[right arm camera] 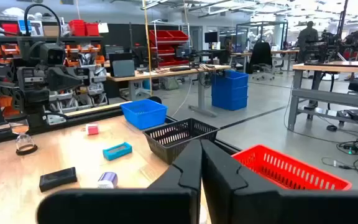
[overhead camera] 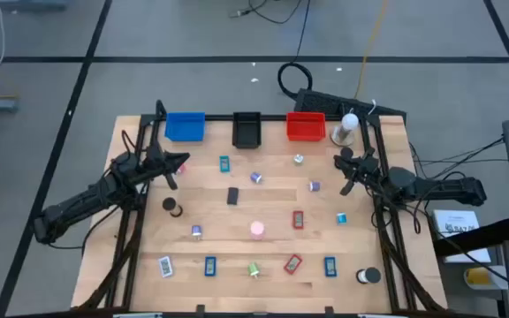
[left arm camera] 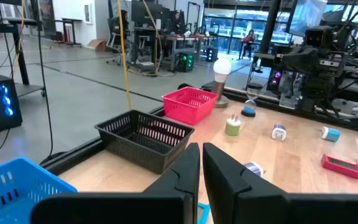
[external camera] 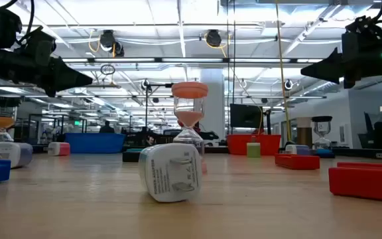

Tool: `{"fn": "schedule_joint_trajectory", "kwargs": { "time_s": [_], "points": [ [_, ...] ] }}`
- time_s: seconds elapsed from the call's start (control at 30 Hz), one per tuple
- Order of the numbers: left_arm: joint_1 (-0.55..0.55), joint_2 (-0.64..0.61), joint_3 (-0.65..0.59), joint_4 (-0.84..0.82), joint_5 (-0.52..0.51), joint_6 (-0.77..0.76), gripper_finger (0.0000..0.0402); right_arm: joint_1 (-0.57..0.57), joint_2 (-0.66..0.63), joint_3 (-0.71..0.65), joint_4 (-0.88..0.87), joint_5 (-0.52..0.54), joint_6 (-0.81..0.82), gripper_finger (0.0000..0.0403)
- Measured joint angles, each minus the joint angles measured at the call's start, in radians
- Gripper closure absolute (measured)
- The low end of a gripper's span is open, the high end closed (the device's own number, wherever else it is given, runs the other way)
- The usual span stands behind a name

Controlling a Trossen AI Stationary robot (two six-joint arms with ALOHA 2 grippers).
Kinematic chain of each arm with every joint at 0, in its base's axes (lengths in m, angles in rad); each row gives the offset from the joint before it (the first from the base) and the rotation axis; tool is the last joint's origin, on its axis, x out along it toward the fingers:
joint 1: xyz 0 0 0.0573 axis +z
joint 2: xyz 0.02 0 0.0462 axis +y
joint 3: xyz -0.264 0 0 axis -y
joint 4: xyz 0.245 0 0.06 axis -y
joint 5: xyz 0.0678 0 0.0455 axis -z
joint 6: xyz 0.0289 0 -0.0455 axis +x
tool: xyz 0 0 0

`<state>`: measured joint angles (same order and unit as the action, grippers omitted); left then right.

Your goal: Pick & Place Office items

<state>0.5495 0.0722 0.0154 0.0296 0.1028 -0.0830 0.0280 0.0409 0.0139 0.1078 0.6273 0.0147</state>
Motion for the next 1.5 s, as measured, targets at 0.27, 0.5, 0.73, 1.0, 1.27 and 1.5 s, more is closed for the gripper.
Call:
{"fn": "schedule_joint_trajectory", "kwargs": {
  "time_s": [0.27, 0.5, 0.73, 1.0, 1.27, 1.5],
  "points": [
    [0.0, 0.0, 0.0, 0.0, 0.0, 0.0, 0.0376, 0.0, 0.0, 0.0, 0.0, 0.0, 0.0, 0.0403],
    [0.0, 0.0, 0.0, 0.0, 0.0, 0.0, 0.0376, 0.0, 0.0, 0.0, 0.0, 0.0, 0.0, 0.0403],
    [0.0, 0.0, 0.0, 0.0, 0.0, 0.0, 0.0376, 0.0, 0.0, 0.0, 0.0, 0.0, 0.0, 0.0403],
    [0.0, 0.0, 0.0, 0.0, 0.0, 0.0, 0.0376, 0.0, 0.0, 0.0, 0.0, 0.0, 0.0, 0.0403],
    [0.0, 0.0, 0.0, 0.0, 0.0, 0.0, 0.0376, 0.0, 0.0, 0.0, 0.0, 0.0, 0.0, 0.0403],
    [0.0, 0.0, 0.0, 0.0, 0.0, 0.0, 0.0376, 0.0, 0.0, 0.0, 0.0, 0.0, 0.0, 0.0403]
  ]
}}
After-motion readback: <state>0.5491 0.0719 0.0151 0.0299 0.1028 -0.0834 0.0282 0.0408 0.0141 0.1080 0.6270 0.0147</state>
